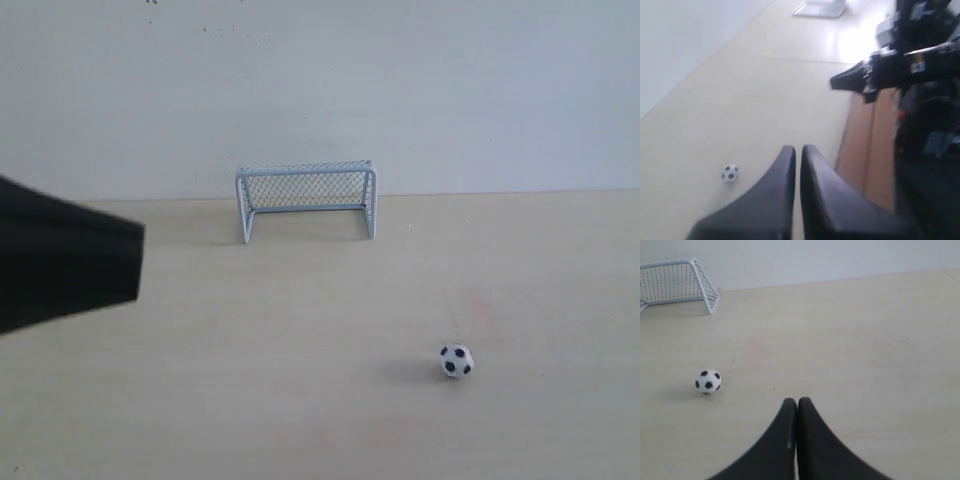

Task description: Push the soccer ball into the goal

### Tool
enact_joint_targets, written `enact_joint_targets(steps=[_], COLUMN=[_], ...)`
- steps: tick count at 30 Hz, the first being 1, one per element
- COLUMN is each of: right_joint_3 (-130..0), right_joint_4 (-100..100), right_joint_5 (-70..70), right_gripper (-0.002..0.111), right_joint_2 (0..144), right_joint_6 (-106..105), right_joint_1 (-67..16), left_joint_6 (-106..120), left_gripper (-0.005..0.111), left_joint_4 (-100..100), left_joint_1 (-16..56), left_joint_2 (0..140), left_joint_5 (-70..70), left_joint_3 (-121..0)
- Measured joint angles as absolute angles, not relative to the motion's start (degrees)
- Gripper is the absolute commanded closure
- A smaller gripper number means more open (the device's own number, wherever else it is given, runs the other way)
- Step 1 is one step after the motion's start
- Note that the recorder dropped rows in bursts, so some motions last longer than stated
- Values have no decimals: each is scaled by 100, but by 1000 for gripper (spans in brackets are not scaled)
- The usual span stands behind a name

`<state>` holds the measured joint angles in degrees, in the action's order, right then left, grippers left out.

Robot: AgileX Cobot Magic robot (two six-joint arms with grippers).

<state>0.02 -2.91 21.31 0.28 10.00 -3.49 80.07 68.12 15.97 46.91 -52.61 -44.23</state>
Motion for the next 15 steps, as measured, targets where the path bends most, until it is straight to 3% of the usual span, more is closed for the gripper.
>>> enact_joint_targets(steps=[8,15], right_joint_3=[2,2], right_joint_4=[-291,-291], right_joint_5=[2131,2131], right_gripper=[109,109], right_joint_2=[28,28], right_joint_6=[1000,1000], right_joint_1=[-349,-349], left_joint_6=[8280,8251], left_gripper=[102,102], left_joint_4=[8514,8629], left_joint_1=[1597,1597], left_joint_2=[3334,2649], left_joint_5=[-5645,-5645], left_joint_3=[-3269,-3097])
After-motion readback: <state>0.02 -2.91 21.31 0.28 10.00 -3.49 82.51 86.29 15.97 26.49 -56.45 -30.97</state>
